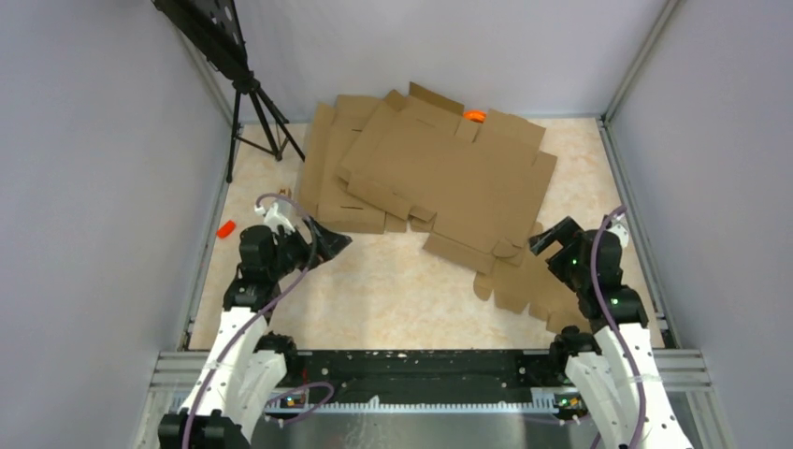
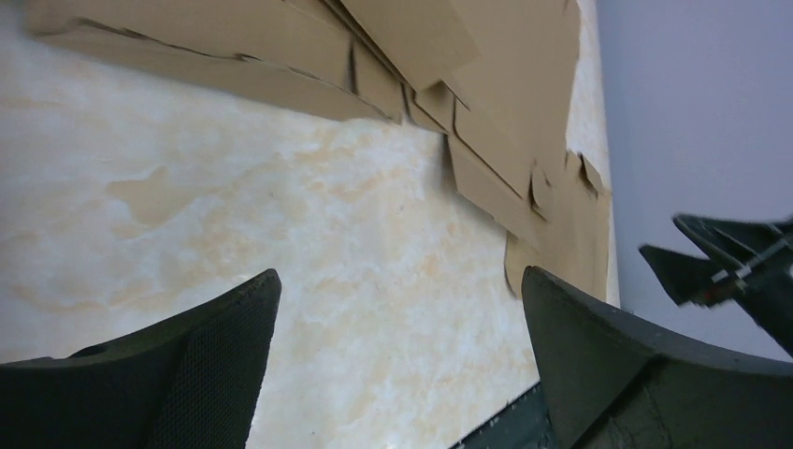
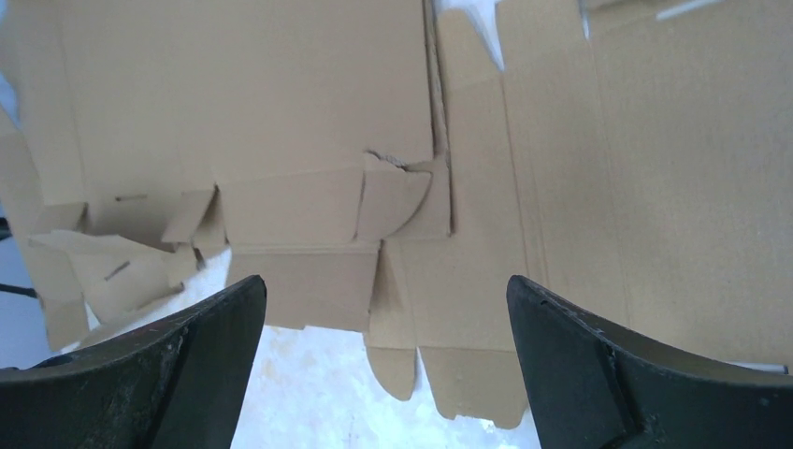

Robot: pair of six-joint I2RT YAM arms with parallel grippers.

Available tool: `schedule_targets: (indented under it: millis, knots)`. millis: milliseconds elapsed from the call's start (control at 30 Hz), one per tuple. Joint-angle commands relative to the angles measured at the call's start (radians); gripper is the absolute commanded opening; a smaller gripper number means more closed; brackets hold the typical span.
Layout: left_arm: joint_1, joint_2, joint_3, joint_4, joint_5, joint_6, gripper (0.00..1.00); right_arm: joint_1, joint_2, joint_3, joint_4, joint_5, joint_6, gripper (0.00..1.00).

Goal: Fold the paper box

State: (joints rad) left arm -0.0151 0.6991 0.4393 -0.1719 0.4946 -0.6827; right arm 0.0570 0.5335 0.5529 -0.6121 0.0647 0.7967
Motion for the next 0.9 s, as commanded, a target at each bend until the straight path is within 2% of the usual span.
schedule_targets:
  millis: [0,167,267,367,467,600,767,867]
  knots:
    - [-0.074,0.017,-0.007,0.132,0.086,0.014,0.98,0.009,0.058,-0.021,0.042,-0.06,0.019,0.98]
    - [-0.181,0.039,-0.003,0.163,0.033,0.016,0.98,0.007,0.109,-0.016,0.033,-0.089,0.006,0.99]
    - [-0.33,0.071,0.004,0.164,-0.096,-0.012,0.98,0.008,0.133,-0.006,-0.04,-0.04,0.065,0.98]
    - [-0.468,0.093,-0.029,0.256,-0.21,-0.049,0.98,0.008,0.171,0.006,-0.097,0.013,0.105,0.99]
    - [-0.486,0.145,-0.026,0.279,-0.238,-0.056,0.98,0.008,0.216,0.016,-0.094,-0.005,0.071,0.98]
    - [-0.525,0.257,0.005,0.338,-0.158,-0.074,0.92,0.008,0.263,0.014,-0.138,-0.06,0.09,0.96]
    - [-0.663,0.344,-0.044,0.502,-0.234,-0.16,0.93,0.007,0.251,-0.039,-0.207,-0.146,0.182,0.95]
    - [-0.664,0.38,-0.039,0.507,-0.286,-0.166,0.95,0.008,0.218,-0.047,-0.21,-0.138,0.193,0.93]
